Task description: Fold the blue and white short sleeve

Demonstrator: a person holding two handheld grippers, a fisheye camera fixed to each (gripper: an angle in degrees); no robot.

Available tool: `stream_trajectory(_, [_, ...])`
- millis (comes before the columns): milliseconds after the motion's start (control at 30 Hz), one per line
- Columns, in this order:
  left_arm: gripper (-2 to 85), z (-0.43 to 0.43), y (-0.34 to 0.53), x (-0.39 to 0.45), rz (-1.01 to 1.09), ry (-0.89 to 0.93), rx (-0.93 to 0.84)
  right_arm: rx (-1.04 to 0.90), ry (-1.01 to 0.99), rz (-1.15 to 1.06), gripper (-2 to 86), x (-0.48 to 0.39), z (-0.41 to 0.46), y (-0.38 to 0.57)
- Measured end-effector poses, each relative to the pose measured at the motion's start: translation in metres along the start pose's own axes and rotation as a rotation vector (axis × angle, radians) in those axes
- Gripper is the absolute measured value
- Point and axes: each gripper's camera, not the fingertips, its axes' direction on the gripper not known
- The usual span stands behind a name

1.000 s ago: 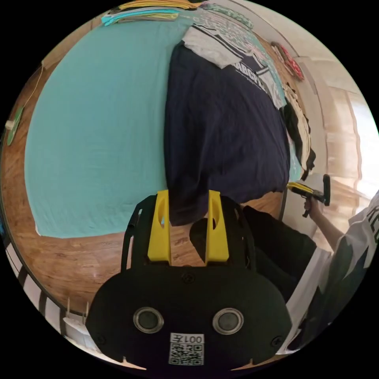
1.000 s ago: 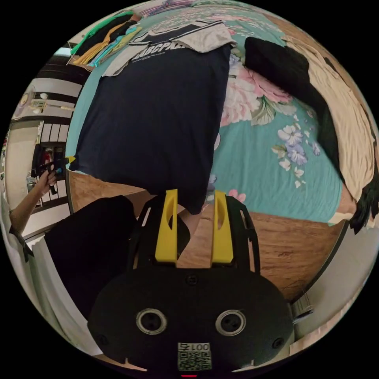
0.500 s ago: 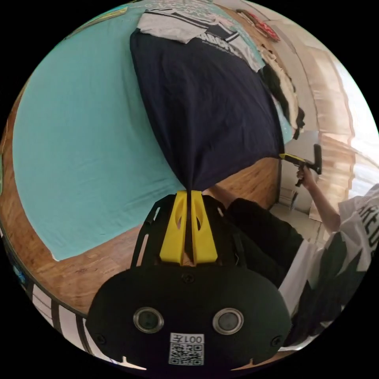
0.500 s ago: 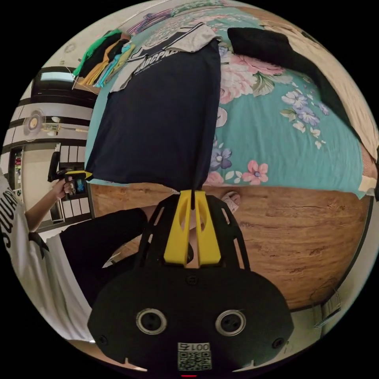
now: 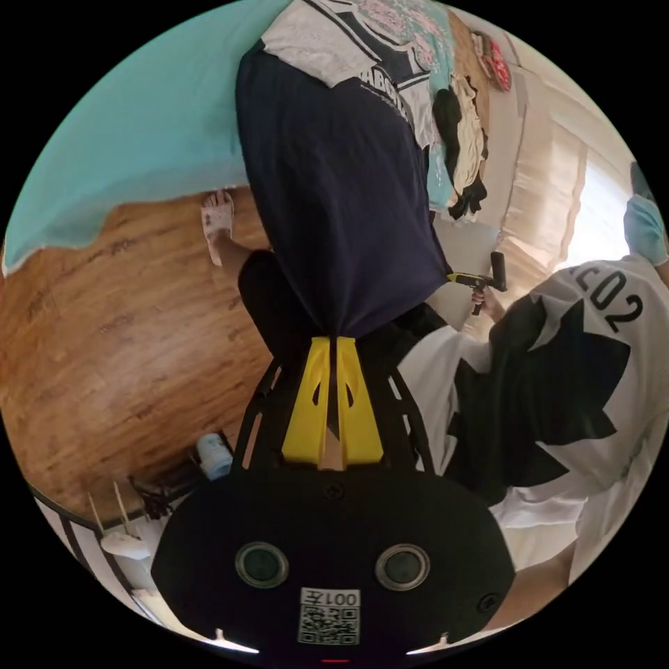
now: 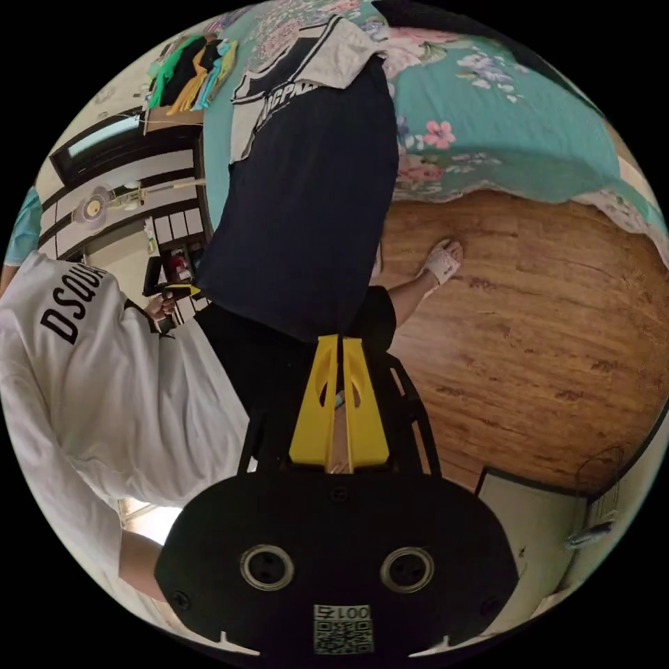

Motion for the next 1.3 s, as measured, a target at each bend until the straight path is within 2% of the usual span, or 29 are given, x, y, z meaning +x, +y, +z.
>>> stream_trajectory(133, [-0.9, 0.002, 0.009, 0.005, -0.017, 0.104, 0.073, 0.042, -0.073, -0.006, 0.5, 0.006, -0.030, 0.018])
stream_trajectory(233, [-0.9, -0.040, -0.026, 0.004, 0.055, 0.176, 0.242, 0.223, -0.130, -0.146, 0.5, -0.004, -0.086, -0.018])
stream_trajectory(300, [-0.8, -0.085, -0.073, -0.007, 0.098, 0.275, 0.383, 0.339, -0.128, -0.277, 0.6, -0.015, -0.128, -0.076])
stream_trajectory(400, [-0.6, -0.135, -0.154, -0.029, 0.151, 0.433, 0.465, 0.439, -0.087, -0.412, 0.7, -0.026, -0.169, -0.168])
stream_trajectory(467, [-0.3, -0.162, -0.209, -0.040, 0.175, 0.439, 0.501, 0.481, -0.036, -0.431, 0.9, -0.028, -0.185, -0.230])
stream_trajectory(533, [0.6, -0.181, -0.261, -0.050, 0.156, 0.375, 0.534, 0.511, 0.005, -0.401, 1.2, -0.024, -0.190, -0.290])
stream_trajectory(600, [3.6, -0.189, -0.311, -0.062, 0.093, 0.201, 0.527, 0.492, 0.038, -0.305, 1.9, -0.009, -0.182, -0.352])
stream_trajectory(667, [4.5, -0.184, -0.318, -0.069, 0.061, 0.158, 0.547, 0.494, 0.083, -0.265, 2.5, -0.001, -0.171, -0.363])
stream_trajectory(833, [7.3, -0.139, -0.241, -0.079, 0.008, 0.033, 0.567, 0.488, 0.229, -0.271, 6.9, 0.001, -0.137, -0.286])
stream_trajectory(967, [9.5, -0.068, -0.171, -0.068, -0.030, -0.102, 0.434, 0.333, 0.293, -0.178, 12.3, 0.006, -0.065, -0.217])
stream_trajectory(1000, [10.1, -0.056, -0.159, -0.060, -0.014, -0.116, 0.454, 0.292, 0.290, -0.162, 13.2, 0.006, -0.047, -0.207])
stream_trajectory(1133, [9.5, -0.044, -0.152, -0.037, -0.012, -0.233, 0.499, 0.395, 0.288, -0.090, 13.1, 0.004, -0.038, -0.197])
stream_trajectory(1233, [7.8, -0.031, -0.157, -0.008, 0.001, -0.444, 0.427, 0.387, 0.369, -0.026, 11.2, -0.002, -0.040, -0.202])
stream_trajectory(1300, [4.4, -0.020, -0.160, 0.013, 0.024, -0.588, 0.357, 0.358, 0.433, -0.077, 7.3, -0.015, -0.037, -0.202])
